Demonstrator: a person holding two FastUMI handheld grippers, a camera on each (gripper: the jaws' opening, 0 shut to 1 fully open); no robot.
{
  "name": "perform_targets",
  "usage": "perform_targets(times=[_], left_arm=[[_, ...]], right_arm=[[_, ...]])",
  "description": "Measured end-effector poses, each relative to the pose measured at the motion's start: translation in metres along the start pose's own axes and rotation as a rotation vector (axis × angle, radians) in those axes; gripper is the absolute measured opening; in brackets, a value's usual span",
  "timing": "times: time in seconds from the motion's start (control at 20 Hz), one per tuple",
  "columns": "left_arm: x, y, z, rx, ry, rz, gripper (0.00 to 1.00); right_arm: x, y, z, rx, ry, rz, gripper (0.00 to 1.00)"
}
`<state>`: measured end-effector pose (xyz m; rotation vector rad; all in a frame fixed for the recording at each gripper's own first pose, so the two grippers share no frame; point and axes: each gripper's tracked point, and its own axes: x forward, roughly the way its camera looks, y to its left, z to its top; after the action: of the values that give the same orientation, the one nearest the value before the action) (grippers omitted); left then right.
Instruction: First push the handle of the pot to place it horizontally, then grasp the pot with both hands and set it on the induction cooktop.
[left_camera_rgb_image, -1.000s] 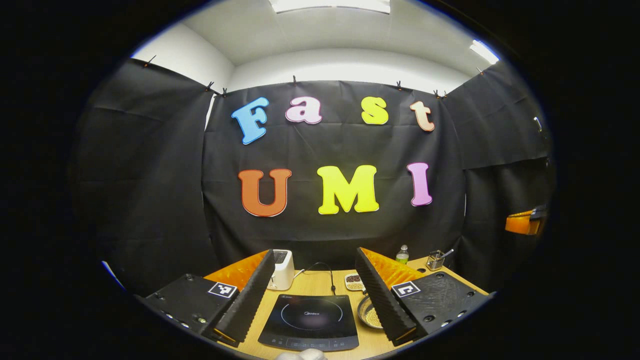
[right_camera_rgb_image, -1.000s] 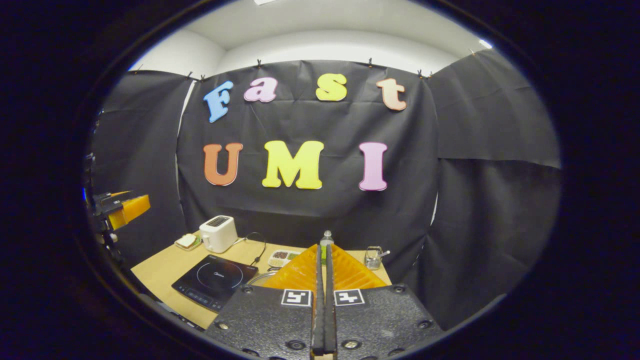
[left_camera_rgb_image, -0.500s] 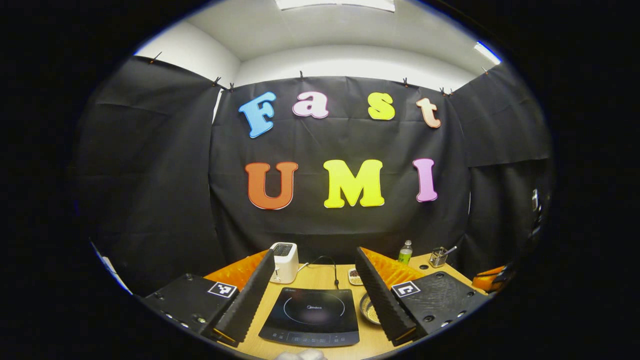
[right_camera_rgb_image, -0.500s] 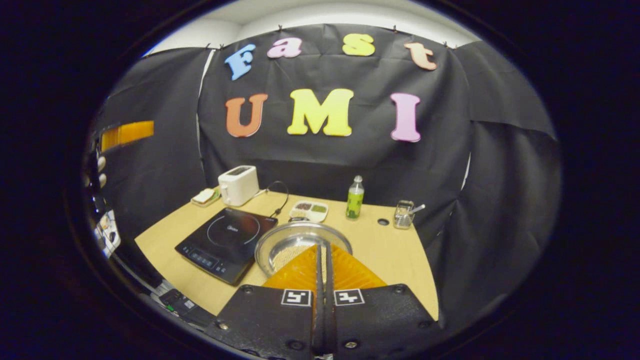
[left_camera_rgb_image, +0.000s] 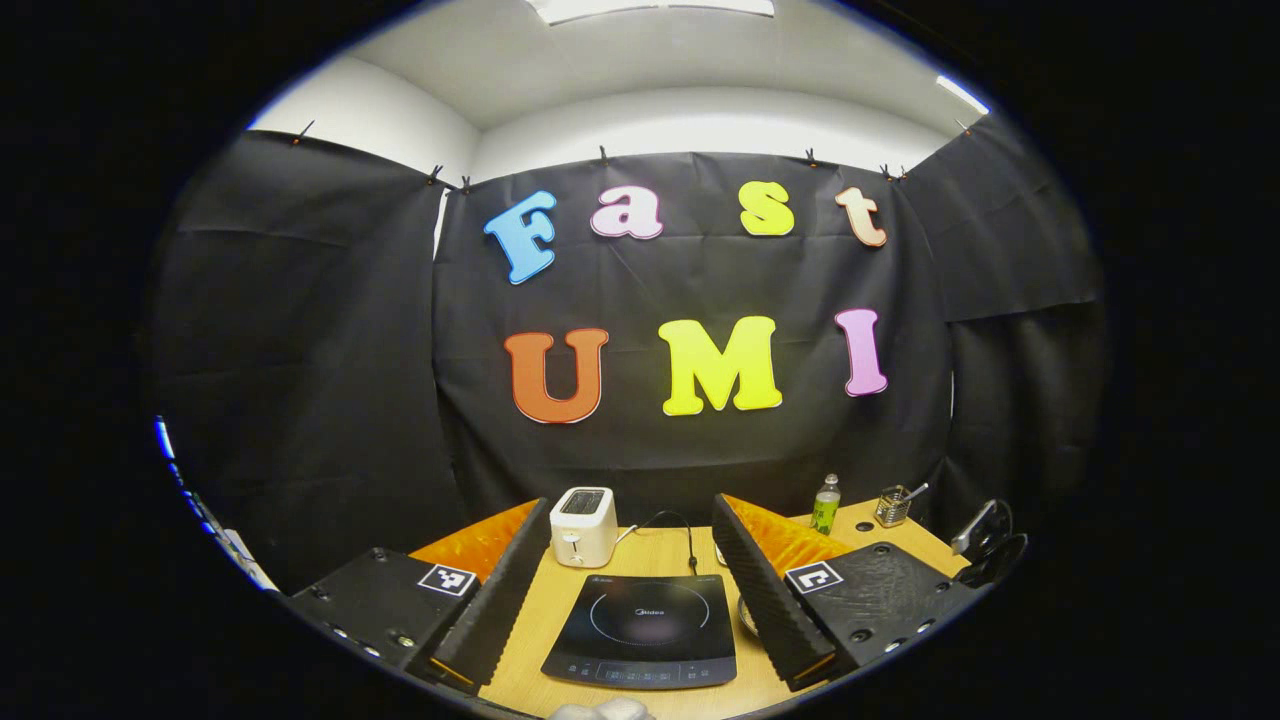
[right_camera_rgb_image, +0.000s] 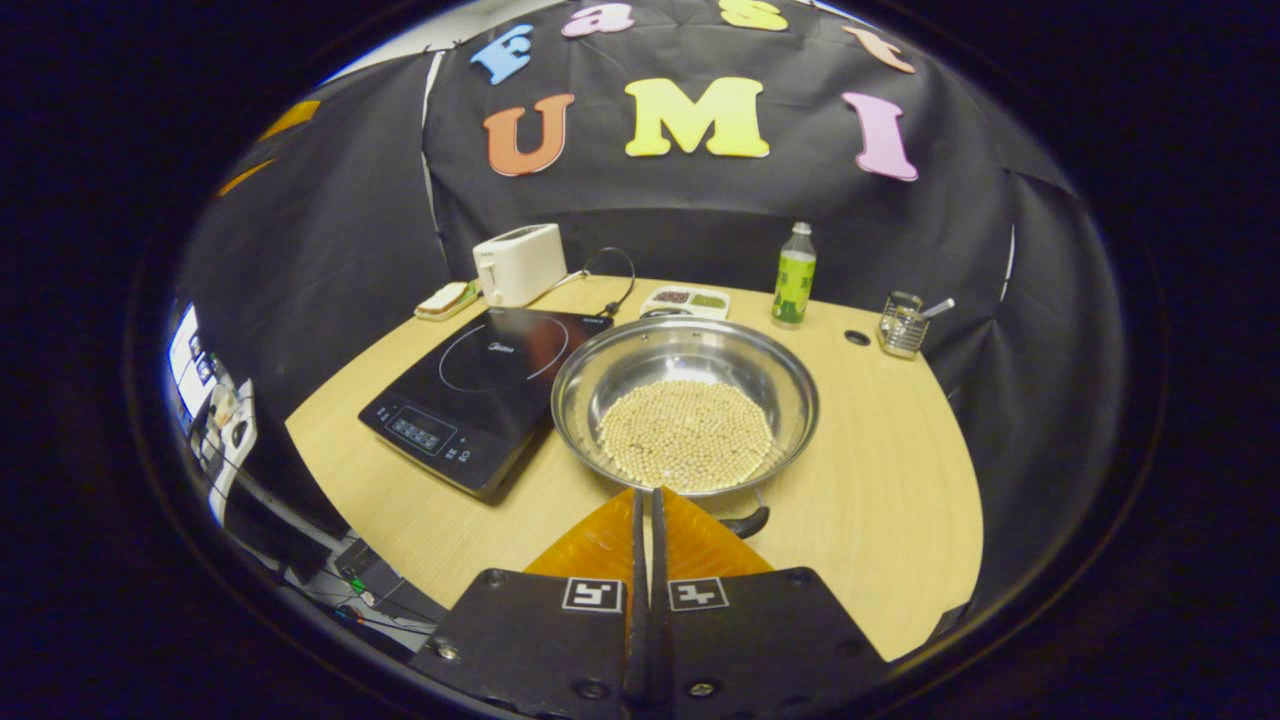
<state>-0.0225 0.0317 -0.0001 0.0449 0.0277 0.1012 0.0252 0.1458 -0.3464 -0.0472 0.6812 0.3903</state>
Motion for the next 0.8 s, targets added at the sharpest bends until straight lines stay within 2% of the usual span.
perform_targets(times=[0.05,0.15,0.2,0.25,0.5,0.75,0.8], left_arm=[[-0.004,0.001,0.002,0.005,-0.003,0.006,0.96],[-0.009,0.003,0.001,0.016,0.0,0.02,0.96],[-0.011,0.005,-0.002,0.021,0.007,0.028,0.96],[-0.013,0.007,-0.003,0.023,0.015,0.036,0.96],[-0.016,0.019,-0.012,0.017,0.05,0.077,0.96],[-0.014,0.014,-0.006,0.013,0.044,0.077,0.96],[-0.013,0.012,-0.006,0.01,0.043,0.075,0.96]], right_arm=[[0.008,0.002,-0.005,0.002,0.021,0.005,0.04],[0.021,0.007,-0.015,-0.024,0.059,0.013,0.01],[0.027,0.008,-0.021,-0.038,0.076,0.012,0.04],[0.033,0.009,-0.024,-0.045,0.093,0.016,0.0],[0.06,0.012,-0.039,-0.025,0.181,0.033,0.01],[0.07,0.005,-0.035,0.012,0.212,0.047,0.01],[0.071,0.005,-0.035,0.023,0.216,0.05,0.04]])
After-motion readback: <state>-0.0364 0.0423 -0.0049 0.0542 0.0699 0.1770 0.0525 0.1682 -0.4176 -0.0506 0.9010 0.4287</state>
